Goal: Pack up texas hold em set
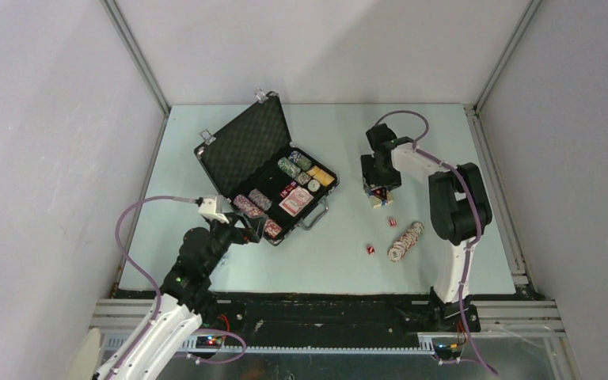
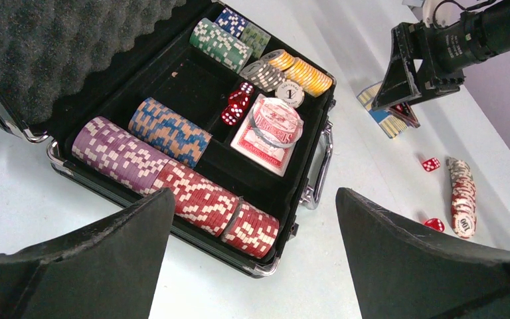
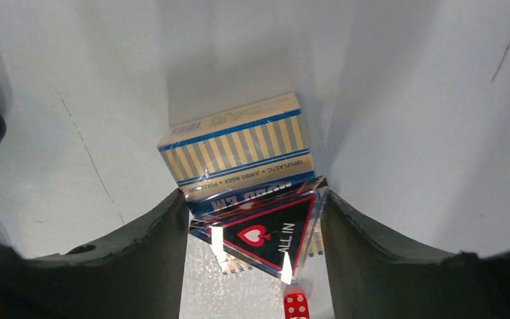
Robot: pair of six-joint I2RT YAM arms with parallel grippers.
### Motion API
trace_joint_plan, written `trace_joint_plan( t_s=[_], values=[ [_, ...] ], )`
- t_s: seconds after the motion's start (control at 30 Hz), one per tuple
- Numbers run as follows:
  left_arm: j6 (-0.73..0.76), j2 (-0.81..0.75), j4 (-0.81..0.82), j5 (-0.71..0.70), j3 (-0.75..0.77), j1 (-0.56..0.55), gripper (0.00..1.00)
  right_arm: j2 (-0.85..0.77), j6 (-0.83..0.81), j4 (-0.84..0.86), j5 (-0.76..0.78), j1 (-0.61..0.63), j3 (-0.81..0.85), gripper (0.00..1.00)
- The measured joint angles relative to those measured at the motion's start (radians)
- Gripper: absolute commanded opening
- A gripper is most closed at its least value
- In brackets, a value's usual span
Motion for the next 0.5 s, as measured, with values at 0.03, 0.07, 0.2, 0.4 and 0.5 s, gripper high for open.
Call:
trace_joint_plan(
  t_s=[0.03, 0.07, 0.2, 0.4, 0.5],
  values=[
    [0.0, 0.003, 0.0, 0.0, 0.0, 0.0, 0.98, 0.0, 0.002, 0.001, -0.003, -0.001, -0.001, 0.43],
    [0.0, 0.005, 0.0, 0.0, 0.0, 0.0, 0.98, -0.002, -0.003, 0.002, -0.007, -0.001, -0.002, 0.41],
    [0.0, 0.009, 0.0, 0.0, 0.0, 0.0, 0.98, -0.026, 0.004, 0.028, 0.008, 0.008, -0.035, 0.35],
    [0.0, 0.01, 0.0, 0.0, 0.0, 0.0, 0.98, -0.111, 0.026, 0.05, 0.062, 0.054, -0.14, 0.27],
    [0.0, 0.01, 0.0, 0.0, 0.0, 0.0, 0.98, -0.174, 0.034, 0.069, 0.065, 0.066, -0.201, 0.25]
  ],
)
